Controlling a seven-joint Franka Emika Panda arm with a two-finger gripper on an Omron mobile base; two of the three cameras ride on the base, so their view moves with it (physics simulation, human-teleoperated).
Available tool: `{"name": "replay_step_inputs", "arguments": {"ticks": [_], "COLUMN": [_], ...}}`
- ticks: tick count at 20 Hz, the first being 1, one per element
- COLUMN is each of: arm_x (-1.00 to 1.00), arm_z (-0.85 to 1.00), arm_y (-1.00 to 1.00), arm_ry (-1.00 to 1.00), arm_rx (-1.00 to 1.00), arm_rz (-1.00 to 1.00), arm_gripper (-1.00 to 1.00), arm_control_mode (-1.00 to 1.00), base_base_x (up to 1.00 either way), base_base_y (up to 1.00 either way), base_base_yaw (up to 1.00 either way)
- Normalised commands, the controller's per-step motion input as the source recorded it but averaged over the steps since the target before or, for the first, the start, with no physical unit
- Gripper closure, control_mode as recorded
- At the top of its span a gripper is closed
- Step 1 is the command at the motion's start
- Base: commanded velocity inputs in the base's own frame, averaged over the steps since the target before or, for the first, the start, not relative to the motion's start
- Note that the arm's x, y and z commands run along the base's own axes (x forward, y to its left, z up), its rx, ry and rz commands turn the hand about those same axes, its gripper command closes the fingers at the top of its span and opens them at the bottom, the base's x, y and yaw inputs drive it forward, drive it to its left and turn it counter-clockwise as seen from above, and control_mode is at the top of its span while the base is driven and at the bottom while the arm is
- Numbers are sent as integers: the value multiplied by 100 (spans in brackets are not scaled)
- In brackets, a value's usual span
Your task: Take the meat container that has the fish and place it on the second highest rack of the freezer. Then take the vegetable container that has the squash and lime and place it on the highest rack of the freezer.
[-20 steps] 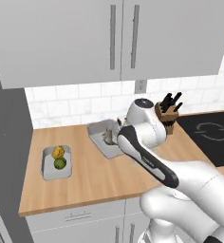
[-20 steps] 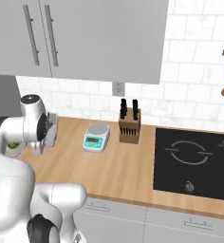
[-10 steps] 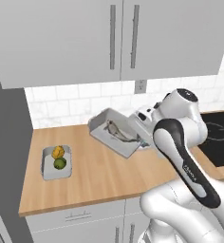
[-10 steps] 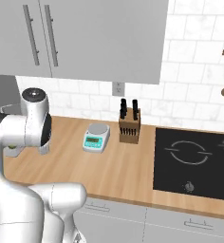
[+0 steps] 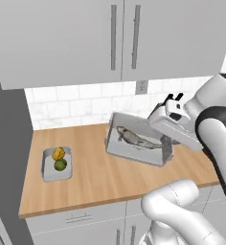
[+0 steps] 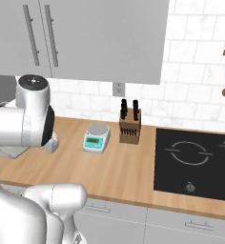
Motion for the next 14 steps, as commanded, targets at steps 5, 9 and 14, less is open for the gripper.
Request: {"name": "replay_step_inputs", "arguments": {"ticks": [5, 9, 14], "arm_x": [-74, 0, -1], "arm_z": [41, 0, 0], "arm_y": [-29, 0, 0], "arm_ry": [-13, 0, 0], "arm_rx": [-30, 0, 0], "arm_rz": [27, 0, 0], "arm_gripper": [100, 100, 100], "arm_control_mode": [-100, -100, -100], "base_base_x": [0, 0, 0], "base_base_y": [0, 0, 0], "base_base_yaw": [0, 0, 0]}}
